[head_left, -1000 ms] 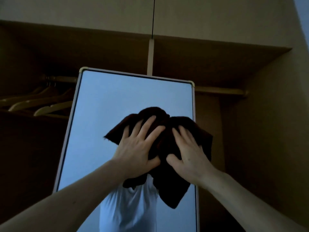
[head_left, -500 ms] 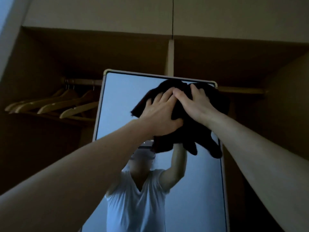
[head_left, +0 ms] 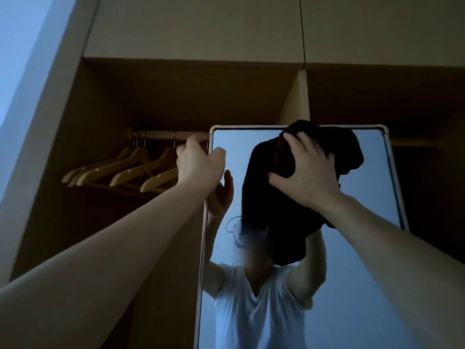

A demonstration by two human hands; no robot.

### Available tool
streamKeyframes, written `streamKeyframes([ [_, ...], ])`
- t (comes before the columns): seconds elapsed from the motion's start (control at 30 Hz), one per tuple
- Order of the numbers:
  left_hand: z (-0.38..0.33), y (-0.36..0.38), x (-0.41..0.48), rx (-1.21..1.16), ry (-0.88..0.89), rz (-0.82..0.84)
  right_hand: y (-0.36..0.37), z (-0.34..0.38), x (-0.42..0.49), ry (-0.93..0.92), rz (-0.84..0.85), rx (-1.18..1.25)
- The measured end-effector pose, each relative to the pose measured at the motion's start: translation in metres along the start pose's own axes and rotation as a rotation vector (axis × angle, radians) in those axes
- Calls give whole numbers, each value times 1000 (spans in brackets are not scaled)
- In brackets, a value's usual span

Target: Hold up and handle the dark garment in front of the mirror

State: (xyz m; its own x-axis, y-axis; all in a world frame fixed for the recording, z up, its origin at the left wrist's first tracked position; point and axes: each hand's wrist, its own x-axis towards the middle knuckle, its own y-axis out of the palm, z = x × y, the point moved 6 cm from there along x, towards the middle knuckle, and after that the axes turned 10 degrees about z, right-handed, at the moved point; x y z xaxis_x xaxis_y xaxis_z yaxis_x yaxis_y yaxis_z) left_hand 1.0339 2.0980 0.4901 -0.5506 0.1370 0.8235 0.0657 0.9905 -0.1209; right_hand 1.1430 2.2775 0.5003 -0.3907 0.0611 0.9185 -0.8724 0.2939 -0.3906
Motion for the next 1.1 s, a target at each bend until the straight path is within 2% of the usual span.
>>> streamKeyframes([
  [0.1,29,16,5,-377,-348,235,-1,0,1,25,-29,21],
  [0.17,38,24,9,-616,-420,348,-1,5,4,54,-53,47],
  [0.27,42,27,14,-789,-439,381,-1,15,11,95,-67,59],
  [0.37,46,27,15,-751,-421,395,3,36,17,113,-56,4],
  [0.53,50,29,13,-853,-426,412,30,108,40,-179,135,-58],
  [0.63,48,29,11,-887,-408,409,28,110,45,-247,205,-19],
  [0.7,46,29,9,-910,-427,459,18,94,40,-264,175,7],
  [0.87,48,23,6,-809,-419,469,-11,29,13,7,-65,71],
  [0.97,46,22,5,-813,-420,482,-5,48,19,107,-80,-51],
  [1.1,49,19,2,-912,-461,447,29,119,40,-197,129,-48],
])
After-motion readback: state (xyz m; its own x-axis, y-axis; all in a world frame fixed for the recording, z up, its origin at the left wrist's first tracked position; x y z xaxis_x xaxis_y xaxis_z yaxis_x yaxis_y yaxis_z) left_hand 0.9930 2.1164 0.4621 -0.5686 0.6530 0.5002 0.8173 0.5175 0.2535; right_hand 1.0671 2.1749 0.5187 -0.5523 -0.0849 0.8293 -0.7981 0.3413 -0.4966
